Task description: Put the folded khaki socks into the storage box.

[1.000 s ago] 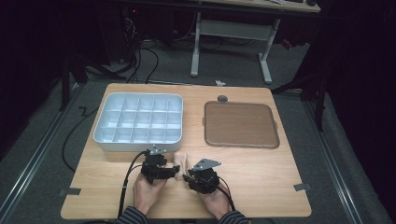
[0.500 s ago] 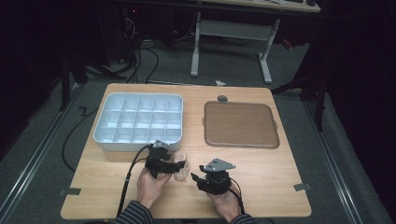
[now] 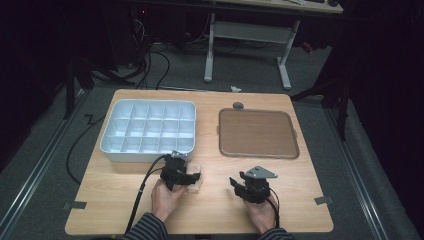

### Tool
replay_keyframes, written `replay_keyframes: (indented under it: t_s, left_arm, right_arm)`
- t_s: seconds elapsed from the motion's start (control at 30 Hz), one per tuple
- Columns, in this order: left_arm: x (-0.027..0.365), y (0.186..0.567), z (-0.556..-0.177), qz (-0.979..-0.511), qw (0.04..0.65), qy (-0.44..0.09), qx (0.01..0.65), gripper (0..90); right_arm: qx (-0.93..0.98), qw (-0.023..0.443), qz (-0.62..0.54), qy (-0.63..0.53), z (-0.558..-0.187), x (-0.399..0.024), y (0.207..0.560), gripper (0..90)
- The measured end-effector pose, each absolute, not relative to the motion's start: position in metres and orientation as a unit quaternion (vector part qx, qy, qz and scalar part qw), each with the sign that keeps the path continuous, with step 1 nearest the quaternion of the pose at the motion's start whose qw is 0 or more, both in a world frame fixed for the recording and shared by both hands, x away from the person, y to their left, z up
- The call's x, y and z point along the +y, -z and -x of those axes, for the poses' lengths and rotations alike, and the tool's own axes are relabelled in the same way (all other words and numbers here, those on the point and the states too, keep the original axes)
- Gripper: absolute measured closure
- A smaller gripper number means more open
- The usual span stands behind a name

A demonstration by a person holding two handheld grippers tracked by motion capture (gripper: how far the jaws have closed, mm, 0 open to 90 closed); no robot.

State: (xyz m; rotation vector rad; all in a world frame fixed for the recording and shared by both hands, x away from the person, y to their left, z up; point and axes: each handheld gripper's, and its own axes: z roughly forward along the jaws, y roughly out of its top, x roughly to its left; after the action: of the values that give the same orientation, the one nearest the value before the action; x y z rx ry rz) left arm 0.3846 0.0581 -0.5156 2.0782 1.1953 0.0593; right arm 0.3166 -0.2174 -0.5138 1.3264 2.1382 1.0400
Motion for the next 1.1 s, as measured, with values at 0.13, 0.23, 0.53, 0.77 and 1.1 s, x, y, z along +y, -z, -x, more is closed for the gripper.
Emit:
replay_keyframes:
  t_s: [0.13, 0.23, 0.53, 0.77, 1.1]
  left_arm:
    - [0.057, 0.517, -0.385, -0.809, 0.362, -0.024, 0.462, 40.5]
    - [0.058, 0.517, -0.385, -0.81, 0.361, -0.026, 0.461, 43.6]
    - [0.057, 0.518, -0.384, -0.813, 0.362, -0.029, 0.455, 52.7]
    - [0.06, 0.518, -0.386, -0.809, 0.372, -0.006, 0.454, 48.5]
    - [0.072, 0.519, -0.386, -0.801, 0.383, 0.008, 0.459, 55.9]
  right_arm:
    - [0.76, 0.217, -0.495, -0.362, -0.318, -0.23, 0.518, 52.6]
    - [0.753, 0.222, -0.507, -0.356, -0.319, -0.239, 0.521, 52.4]
    - [0.747, 0.244, -0.528, -0.322, -0.325, -0.253, 0.529, 50.6]
    - [0.744, 0.243, -0.533, -0.32, -0.325, -0.255, 0.531, 50.3]
    - [0.745, 0.245, -0.533, -0.319, -0.325, -0.255, 0.531, 50.4]
